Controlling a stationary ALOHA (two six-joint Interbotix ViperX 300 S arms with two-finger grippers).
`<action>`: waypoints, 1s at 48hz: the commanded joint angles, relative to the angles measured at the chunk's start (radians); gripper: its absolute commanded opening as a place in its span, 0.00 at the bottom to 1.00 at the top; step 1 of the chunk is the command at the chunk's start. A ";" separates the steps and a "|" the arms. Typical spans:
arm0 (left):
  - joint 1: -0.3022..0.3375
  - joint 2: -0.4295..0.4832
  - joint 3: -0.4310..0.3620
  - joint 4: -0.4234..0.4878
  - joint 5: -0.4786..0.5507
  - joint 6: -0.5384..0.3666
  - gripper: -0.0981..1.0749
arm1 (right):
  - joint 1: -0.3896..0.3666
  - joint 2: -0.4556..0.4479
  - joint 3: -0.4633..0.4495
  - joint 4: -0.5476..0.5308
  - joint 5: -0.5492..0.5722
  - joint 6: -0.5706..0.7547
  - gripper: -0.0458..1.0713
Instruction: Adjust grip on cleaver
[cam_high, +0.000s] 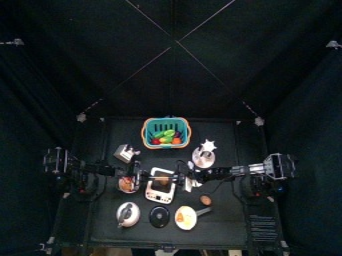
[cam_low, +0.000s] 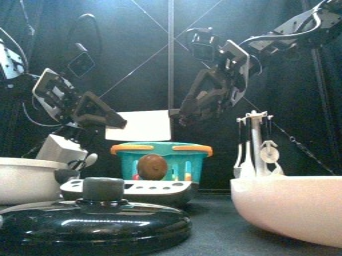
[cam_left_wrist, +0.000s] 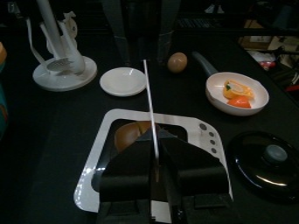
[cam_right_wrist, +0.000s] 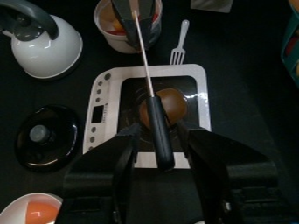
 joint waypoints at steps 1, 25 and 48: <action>0.003 -0.002 -0.020 0.000 -0.006 0.000 0.47 | -0.005 -0.014 -0.026 -0.002 -0.003 0.002 0.68; -0.008 0.054 -0.046 0.006 -0.005 0.000 0.46 | -0.017 -0.009 -0.017 -0.002 0.074 0.002 0.54; -0.015 0.046 -0.041 0.008 -0.003 -0.002 0.46 | -0.021 -0.008 0.000 0.005 0.094 0.002 0.54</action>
